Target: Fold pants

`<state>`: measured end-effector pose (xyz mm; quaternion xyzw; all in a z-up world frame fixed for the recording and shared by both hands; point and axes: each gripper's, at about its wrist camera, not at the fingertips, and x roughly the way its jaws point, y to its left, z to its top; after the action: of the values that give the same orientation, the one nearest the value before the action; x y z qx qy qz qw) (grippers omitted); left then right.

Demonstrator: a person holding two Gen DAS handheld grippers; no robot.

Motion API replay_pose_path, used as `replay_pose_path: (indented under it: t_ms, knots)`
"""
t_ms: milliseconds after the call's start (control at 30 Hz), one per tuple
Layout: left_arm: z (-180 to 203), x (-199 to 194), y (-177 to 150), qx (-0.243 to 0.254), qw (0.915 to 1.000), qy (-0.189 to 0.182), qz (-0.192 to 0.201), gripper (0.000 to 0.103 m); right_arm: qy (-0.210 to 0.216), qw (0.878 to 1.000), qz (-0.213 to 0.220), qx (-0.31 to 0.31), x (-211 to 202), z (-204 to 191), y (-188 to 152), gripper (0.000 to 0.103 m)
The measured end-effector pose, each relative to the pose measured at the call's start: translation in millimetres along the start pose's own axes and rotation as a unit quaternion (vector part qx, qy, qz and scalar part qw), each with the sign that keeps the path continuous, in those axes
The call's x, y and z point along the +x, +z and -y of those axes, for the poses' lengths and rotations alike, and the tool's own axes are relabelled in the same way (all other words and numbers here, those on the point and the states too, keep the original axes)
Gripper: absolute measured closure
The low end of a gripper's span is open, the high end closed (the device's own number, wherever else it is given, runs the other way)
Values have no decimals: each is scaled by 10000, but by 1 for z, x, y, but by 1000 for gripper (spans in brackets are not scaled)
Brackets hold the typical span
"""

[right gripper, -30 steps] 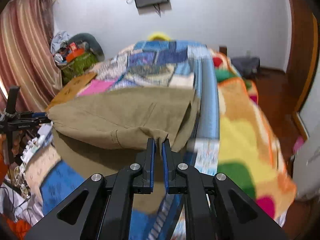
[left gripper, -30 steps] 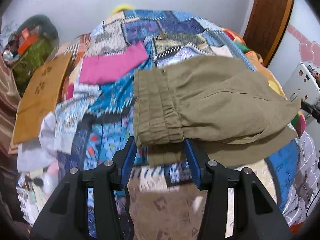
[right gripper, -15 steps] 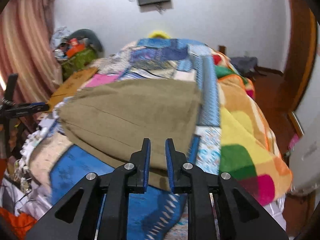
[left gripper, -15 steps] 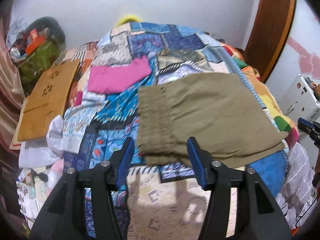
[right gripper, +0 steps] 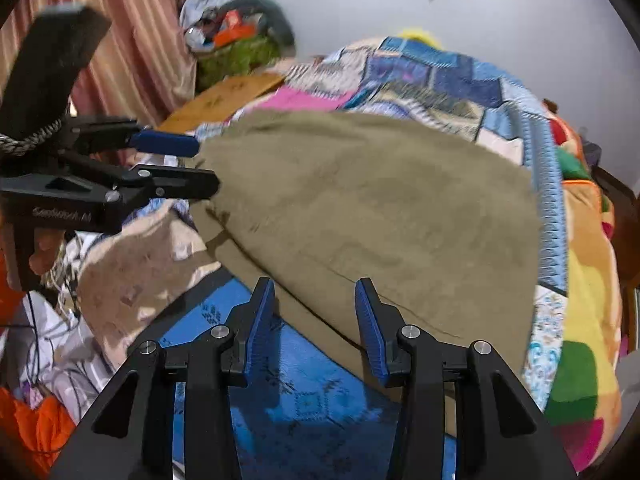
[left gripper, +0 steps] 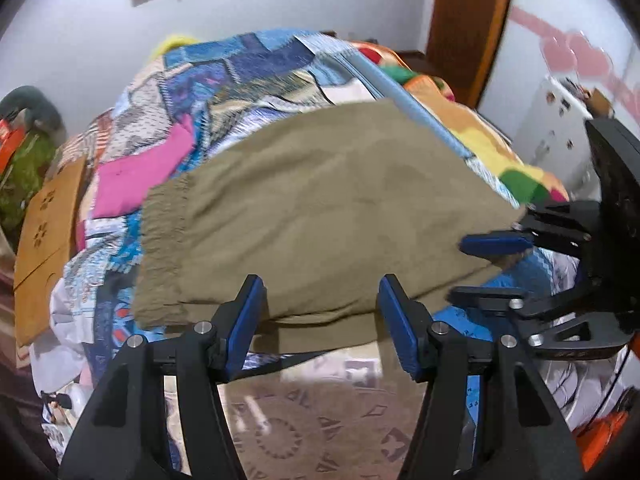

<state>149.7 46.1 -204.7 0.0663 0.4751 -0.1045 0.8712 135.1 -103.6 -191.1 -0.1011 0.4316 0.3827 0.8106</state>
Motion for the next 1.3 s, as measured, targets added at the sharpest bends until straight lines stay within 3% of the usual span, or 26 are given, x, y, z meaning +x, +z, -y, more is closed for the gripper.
replay_pose_path:
  t_ms: [167, 333, 467, 500, 600, 700, 900, 1200, 1300]
  knots:
    - [11, 11, -1, 248, 9997, 37, -33, 43, -5, 9999, 53, -139, 6, -2, 0, 66]
    - [14, 18, 2, 454, 9990, -25, -46, 43, 28, 9998, 122, -143, 6, 0, 4, 93]
    - [19, 25, 2, 628, 9979, 132, -100, 43, 63, 9994, 328, -72, -3, 1, 9, 97]
    - [19, 24, 3, 625, 9978, 191, -64, 49, 75, 9993, 372, -35, -3, 3, 13, 97]
    - [18, 19, 7, 570, 9981, 246, 6, 78, 102, 9987, 502, 38, -13, 4, 15, 97]
    - [16, 5, 9, 480, 9986, 110, 192, 83, 57, 9983, 579, -39, -23, -1, 16, 97]
    - [23, -10, 5, 481, 9985, 34, 271, 84, 105, 9980, 628, 29, -37, -8, 13, 98]
    - [20, 2, -23, 156, 9996, -222, -107, 83, 166, 9993, 207, 269, -24, -12, -5, 93]
    - [6, -9, -29, -152, 9986, -490, -118, 74, 52, 9995, 60, 297, -26, -13, -6, 68]
